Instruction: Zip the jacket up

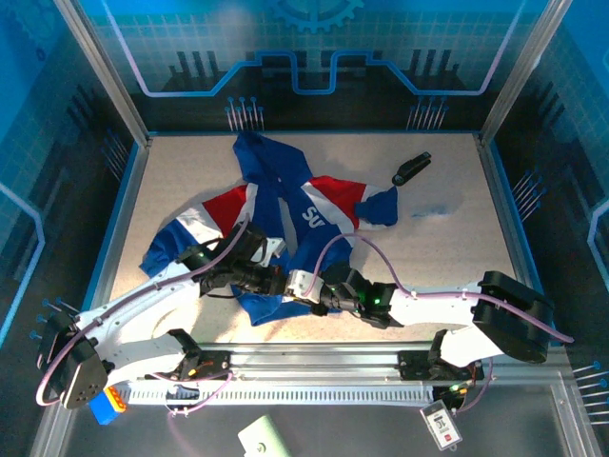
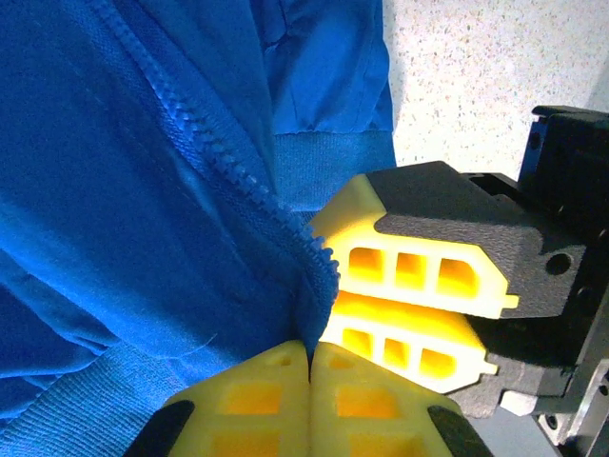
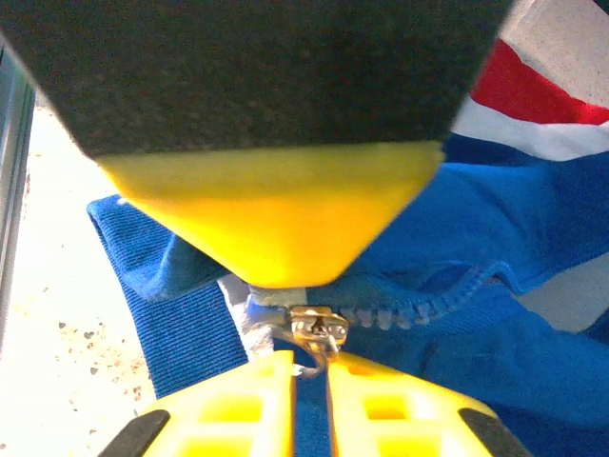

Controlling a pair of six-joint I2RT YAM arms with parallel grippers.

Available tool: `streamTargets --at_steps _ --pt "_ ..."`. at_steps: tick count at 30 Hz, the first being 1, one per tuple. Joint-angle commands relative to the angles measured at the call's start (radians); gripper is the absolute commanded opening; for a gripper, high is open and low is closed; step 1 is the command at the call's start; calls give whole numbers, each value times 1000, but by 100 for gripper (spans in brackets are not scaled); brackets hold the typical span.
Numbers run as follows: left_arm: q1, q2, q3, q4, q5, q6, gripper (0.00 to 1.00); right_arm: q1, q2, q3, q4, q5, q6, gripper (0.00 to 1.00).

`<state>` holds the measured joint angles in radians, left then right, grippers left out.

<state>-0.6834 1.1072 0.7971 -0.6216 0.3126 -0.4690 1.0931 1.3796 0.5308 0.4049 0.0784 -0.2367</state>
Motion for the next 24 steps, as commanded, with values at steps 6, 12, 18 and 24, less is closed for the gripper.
streamTargets --at_steps 6,12,18,24 --pt "17 10 34 -32 40 36 0 10 -30 1 -5 18 -3 8" --pt "23 6 29 -36 41 37 0 9 -40 10 -12 17 7 12" --pt "26 2 31 -38 41 18 0 11 -40 0 3 14 31 39" --pt "27 -2 37 -38 45 13 0 11 -8 19 7 13 37 39"
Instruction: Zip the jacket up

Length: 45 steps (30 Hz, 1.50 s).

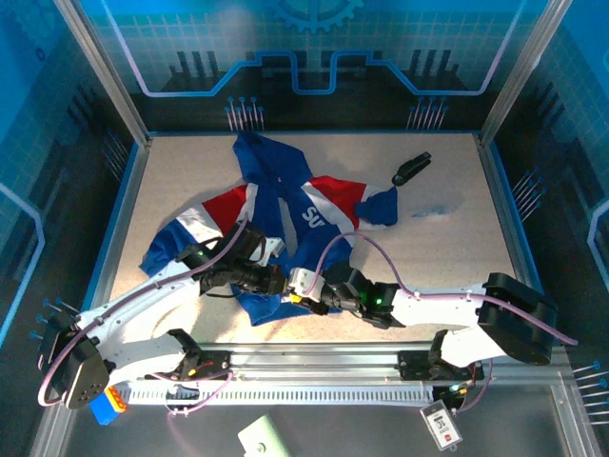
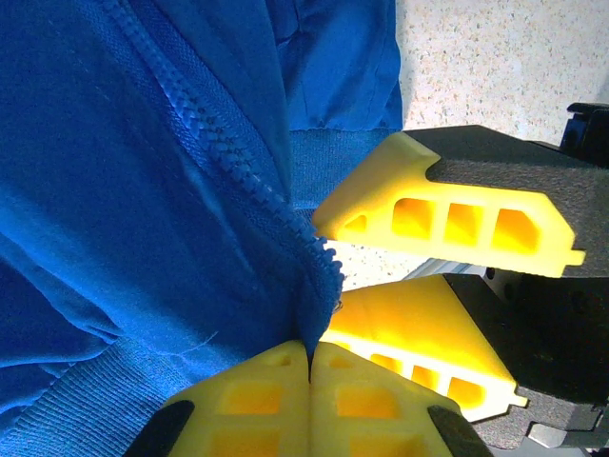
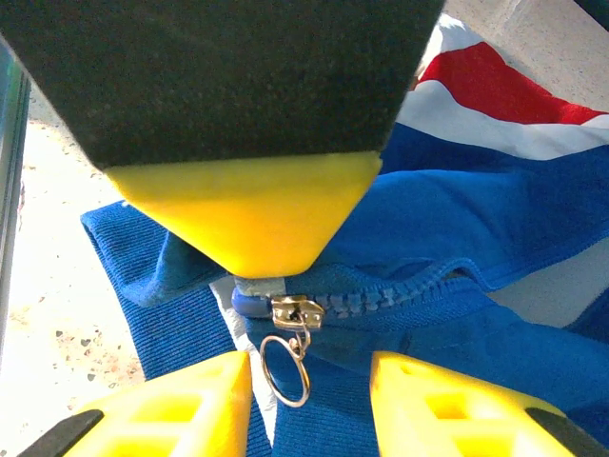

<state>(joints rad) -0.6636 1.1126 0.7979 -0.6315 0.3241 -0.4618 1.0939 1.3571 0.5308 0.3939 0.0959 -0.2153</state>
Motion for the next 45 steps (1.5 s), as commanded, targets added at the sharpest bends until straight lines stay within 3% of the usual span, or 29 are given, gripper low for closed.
streamTargets --at_steps 1,7,24,38,45 --pt "6 -8 38 -29 34 6 0 11 23 25 18 -2 16 39" --pt "6 -8 41 -31 35 3 0 11 56 37 45 -5 25 38" --pt "8 7 33 -36 27 20 0 11 -2 36 10 -4 36 0" --pt "2 -19 -44 -6 16 -1 0 -24 22 158 -222 111 129 0" --pt "-5 -23 -63 -1 20 -12 0 -39 49 198 -269 93 144 0"
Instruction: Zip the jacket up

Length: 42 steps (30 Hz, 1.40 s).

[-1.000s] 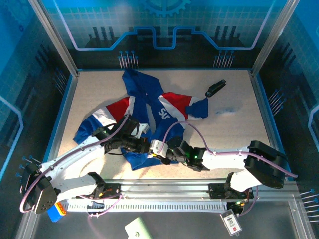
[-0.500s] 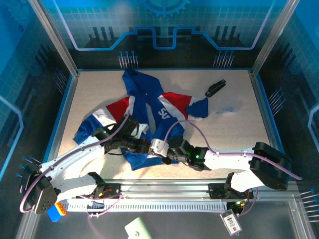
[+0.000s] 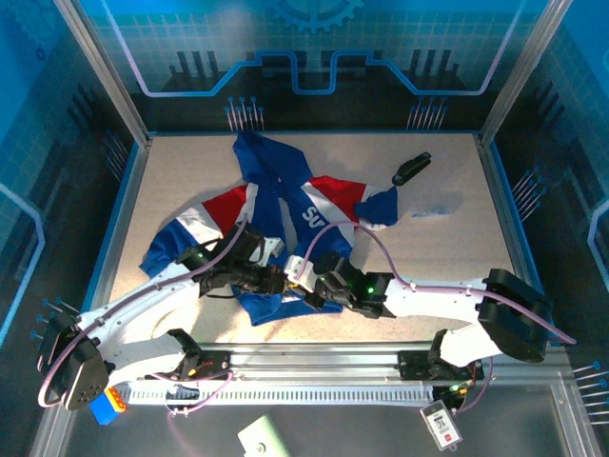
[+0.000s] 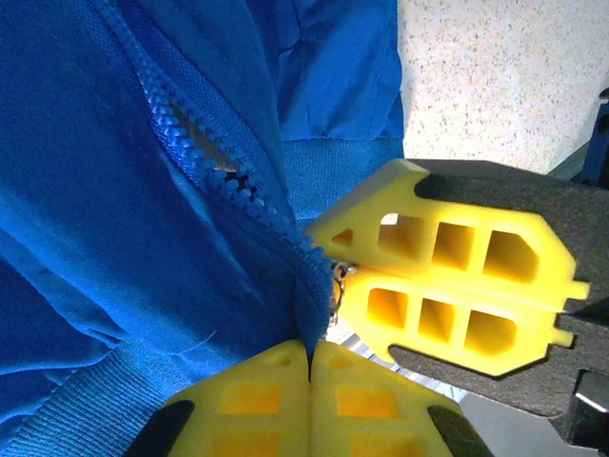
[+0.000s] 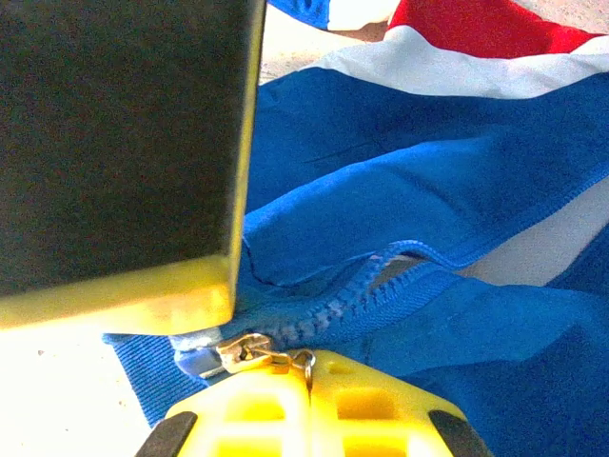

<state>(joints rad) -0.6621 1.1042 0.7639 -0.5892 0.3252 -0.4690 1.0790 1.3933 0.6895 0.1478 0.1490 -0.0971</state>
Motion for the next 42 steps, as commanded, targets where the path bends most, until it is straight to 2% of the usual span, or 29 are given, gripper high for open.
streamTargets --at_steps 1,12,16,19,22,26,29,34,38,42 --pt "-10 -14 -31 -42 19 -4 0 -25 17 43 -29 44 28 0" --pt "-20 -36 -72 -28 23 0 0 -42 39 59 -37 36 78 0" --pt "-18 -42 -63 -21 -6 4 1 -45 31 31 15 -37 83 0" --pt "-9 -73 -75 21 -13 -30 25 -47 40 31 17 -82 90 0" --pt "6 -125 -93 43 -30 -68 39 -50 43 28 24 -102 92 0" --pt "36 -229 -114 43 -72 -124 47 -59 44 27 32 -128 97 0" --pt "62 -316 -136 60 -88 -209 47 -61 47 29 38 -152 102 0" --pt "53 -417 -187 144 -114 -444 31 -62 51 30 37 -159 116 0" --pt "-56 -429 -196 143 -236 -579 29 -67 59 36 25 -160 126 0" --pt "-184 -407 -232 197 -367 -724 32 -74 67 45 17 -160 140 0"
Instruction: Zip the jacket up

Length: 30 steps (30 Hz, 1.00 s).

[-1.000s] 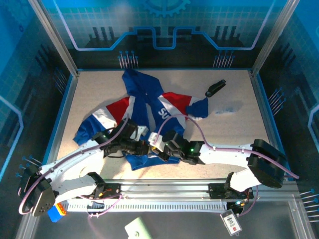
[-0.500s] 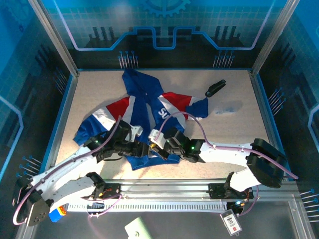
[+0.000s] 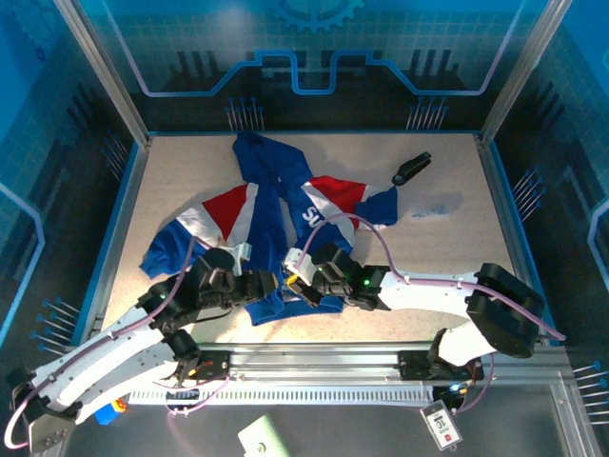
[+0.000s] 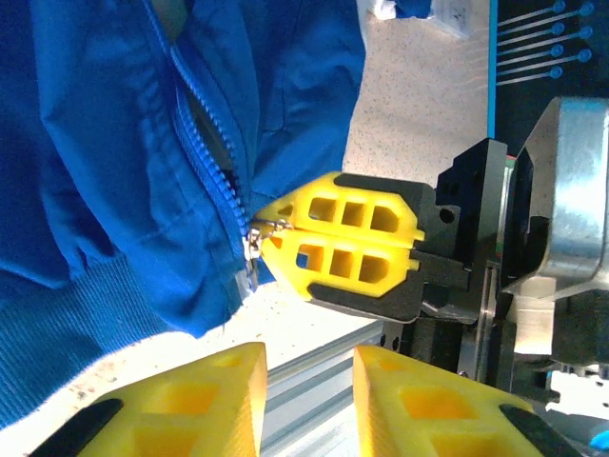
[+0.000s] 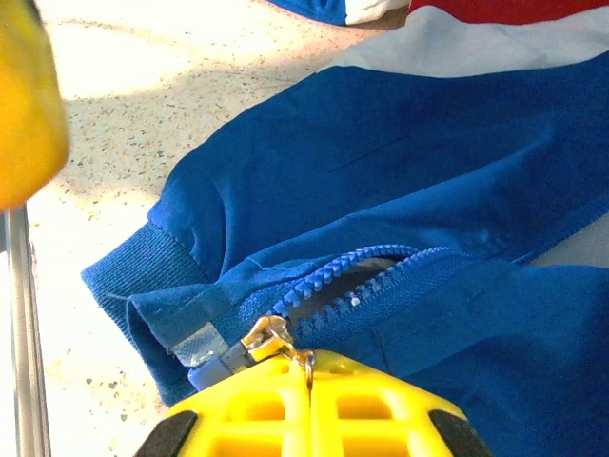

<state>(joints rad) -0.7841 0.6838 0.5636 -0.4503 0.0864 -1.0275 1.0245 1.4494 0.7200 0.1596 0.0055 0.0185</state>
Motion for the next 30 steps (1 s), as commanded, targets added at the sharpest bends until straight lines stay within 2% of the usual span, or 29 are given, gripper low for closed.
streamTargets --at_steps 1,5,12,20,30 --pt "-88 18 -45 81 -159 -197 33 -21 13 16 2 -16 28 0" --pt "-154 43 -108 201 -241 -290 35 -29 17 18 6 -24 40 0" --pt "-179 134 -186 437 -268 -395 34 -44 17 19 7 -58 53 0" --pt "-179 128 -250 527 -357 -453 40 -50 20 15 19 -92 66 0" --pt "-171 120 -296 592 -365 -442 38 -52 39 17 33 -125 76 0"
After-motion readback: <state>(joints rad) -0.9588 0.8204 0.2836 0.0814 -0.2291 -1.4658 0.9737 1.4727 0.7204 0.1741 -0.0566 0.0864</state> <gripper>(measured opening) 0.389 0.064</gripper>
